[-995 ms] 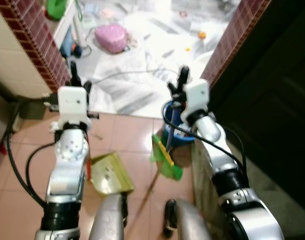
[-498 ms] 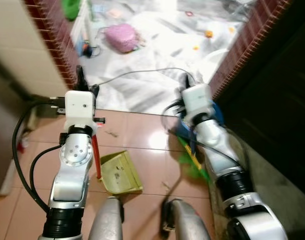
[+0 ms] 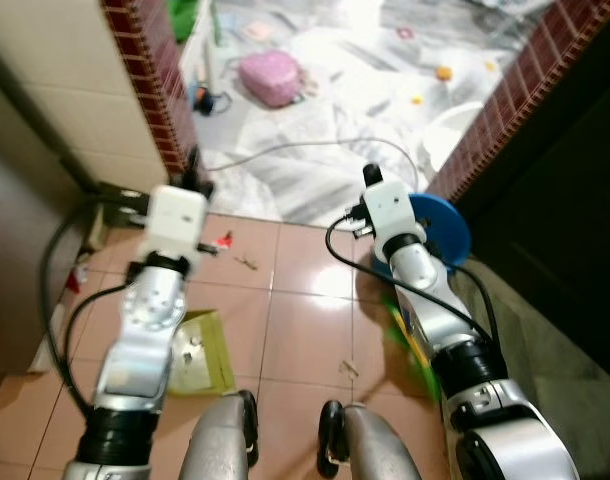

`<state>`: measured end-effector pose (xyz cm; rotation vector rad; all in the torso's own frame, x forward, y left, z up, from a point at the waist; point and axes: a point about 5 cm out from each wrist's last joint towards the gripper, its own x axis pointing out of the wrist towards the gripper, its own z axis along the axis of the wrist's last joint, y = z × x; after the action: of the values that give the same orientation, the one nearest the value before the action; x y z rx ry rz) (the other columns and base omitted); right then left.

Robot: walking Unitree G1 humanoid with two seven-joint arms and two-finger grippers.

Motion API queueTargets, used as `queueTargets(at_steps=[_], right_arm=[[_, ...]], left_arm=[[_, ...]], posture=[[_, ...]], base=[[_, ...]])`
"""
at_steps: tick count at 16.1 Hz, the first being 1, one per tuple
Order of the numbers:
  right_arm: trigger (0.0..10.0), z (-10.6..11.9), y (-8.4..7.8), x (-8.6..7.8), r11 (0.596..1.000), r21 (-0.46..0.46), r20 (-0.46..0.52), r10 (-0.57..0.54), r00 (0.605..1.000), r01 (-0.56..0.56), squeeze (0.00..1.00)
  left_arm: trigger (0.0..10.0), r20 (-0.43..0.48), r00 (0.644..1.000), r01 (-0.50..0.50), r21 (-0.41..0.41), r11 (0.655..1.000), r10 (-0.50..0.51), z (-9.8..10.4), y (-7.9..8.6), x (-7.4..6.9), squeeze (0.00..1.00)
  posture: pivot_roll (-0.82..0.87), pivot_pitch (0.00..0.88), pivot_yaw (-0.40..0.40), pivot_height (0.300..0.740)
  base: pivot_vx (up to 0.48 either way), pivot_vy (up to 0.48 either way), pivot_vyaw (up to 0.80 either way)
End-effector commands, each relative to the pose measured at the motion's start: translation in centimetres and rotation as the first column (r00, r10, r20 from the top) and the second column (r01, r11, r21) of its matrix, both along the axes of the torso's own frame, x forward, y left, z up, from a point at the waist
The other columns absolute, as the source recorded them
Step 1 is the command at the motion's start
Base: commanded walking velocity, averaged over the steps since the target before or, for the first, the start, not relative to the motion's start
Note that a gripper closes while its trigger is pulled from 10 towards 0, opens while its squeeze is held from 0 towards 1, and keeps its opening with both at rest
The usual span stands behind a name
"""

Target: Sweep floor

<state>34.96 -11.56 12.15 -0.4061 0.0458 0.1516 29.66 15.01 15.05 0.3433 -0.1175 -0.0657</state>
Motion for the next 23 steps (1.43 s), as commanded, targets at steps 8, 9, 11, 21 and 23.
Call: queueTargets(at_steps=[8, 9, 11, 21, 23], right_arm=[[10.0, -0.7, -0.6, 0.5, 0.977, 0.161, -0.149, -0.113, 0.982, 0.137, 0.00], [10.0, -0.6, -0.6, 0.5, 0.977, 0.164, -0.149, -0.115, 0.982, 0.139, 0.00], [10.0, -0.7, -0.7, 0.4, 0.975, 0.168, -0.155, -0.118, 0.981, 0.144, 0.00], [10.0, -1.1, -0.8, 0.5, 0.931, 0.276, -0.223, -0.179, 0.958, 0.238, 0.00], [10.0, -1.1, -0.9, 0.6, 0.915, 0.310, -0.237, -0.189, 0.953, 0.259, 0.00]], left_arm=[[10.0, 0.239, 0.971, -0.012, -0.057, 0.998, 0.025, 1.4, -4.1, 2.1, 0.00], [10.0, 0.296, 0.955, -0.003, -0.068, 0.998, 0.023, 2.8, -4.6, 2.5, 0.00], [10.0, 0.311, 0.951, 0.014, -0.070, 0.997, 0.008, 3.2, -4.8, 2.7, 0.00], [10.0, 0.062, 0.954, 0.299, -0.148, 0.943, -0.292, -2.1, -8.5, 1.6, 0.00], [10.0, 0.050, 0.950, 0.312, -0.157, 0.937, -0.308, -2.4, -8.8, 1.6, 0.00]], posture=[[0.00, 0.170, -0.049, 0.740], [-0.01, 0.170, -0.048, 0.740], [-0.01, 0.170, -0.047, 0.740], [-0.01, 0.171, -0.053, 0.740], [-0.01, 0.171, -0.057, 0.740]], base=[[0.000, 0.000, 0.00], [0.000, 0.000, 0.00], [0.000, 0.000, 0.00], [0.000, 0.000, 0.00], [0.000, 0.000, 0.00]])
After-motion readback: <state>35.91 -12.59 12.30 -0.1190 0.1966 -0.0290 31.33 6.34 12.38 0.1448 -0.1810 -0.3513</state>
